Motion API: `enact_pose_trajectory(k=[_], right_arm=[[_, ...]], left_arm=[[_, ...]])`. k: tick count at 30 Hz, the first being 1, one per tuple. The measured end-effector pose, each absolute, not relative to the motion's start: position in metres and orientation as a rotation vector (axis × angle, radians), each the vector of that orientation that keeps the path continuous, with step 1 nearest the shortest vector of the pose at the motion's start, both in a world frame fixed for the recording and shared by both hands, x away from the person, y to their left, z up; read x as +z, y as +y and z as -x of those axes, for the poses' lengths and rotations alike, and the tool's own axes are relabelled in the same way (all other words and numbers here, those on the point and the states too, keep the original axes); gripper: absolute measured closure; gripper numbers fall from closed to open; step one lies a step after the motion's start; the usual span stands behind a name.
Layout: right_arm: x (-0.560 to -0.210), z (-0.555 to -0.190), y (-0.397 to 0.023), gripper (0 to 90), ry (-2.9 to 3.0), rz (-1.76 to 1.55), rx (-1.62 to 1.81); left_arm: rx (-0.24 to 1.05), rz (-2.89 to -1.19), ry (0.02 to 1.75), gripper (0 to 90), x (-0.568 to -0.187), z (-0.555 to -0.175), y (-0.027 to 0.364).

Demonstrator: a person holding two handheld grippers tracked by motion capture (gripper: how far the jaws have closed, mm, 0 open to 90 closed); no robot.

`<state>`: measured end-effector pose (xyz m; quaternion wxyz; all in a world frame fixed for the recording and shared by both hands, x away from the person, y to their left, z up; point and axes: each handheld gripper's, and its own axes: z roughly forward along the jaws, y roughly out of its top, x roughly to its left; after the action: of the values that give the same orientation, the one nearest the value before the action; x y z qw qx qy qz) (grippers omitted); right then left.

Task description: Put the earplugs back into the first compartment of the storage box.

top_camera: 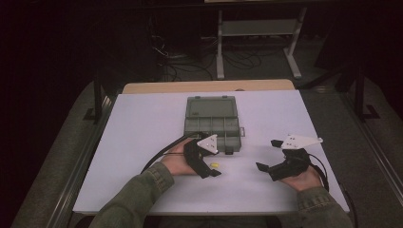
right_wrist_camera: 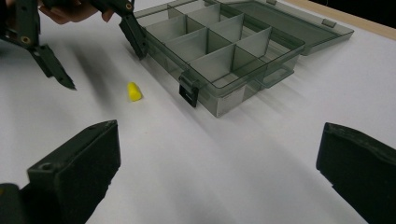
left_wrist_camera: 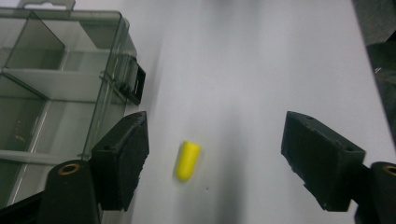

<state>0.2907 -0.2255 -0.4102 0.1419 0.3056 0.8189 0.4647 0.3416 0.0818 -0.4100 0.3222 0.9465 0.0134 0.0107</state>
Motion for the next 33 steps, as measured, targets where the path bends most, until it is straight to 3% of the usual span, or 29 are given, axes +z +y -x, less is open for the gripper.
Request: enact_pose_trajectory(k=[15,27,33], right_arm=[[-0.41,-0.291,-0.225,0.0,2.363,-0.876,1.344],[-0.41,-0.291,-0.224,0.0,2.368,-0.865,1.338],[-0.41,-0.291,-0.224,0.0,2.367,-0.868,1.341]], left_arm=[[-0.005,-2.537,0.093,41.6,-0.426,-0.352,0.084],[0.028,-2.561,0.103,65.9,-0.431,-0.355,0.083],[-0.019,-2.548,0.141,78.0,-0.432,-0.359,0.084]])
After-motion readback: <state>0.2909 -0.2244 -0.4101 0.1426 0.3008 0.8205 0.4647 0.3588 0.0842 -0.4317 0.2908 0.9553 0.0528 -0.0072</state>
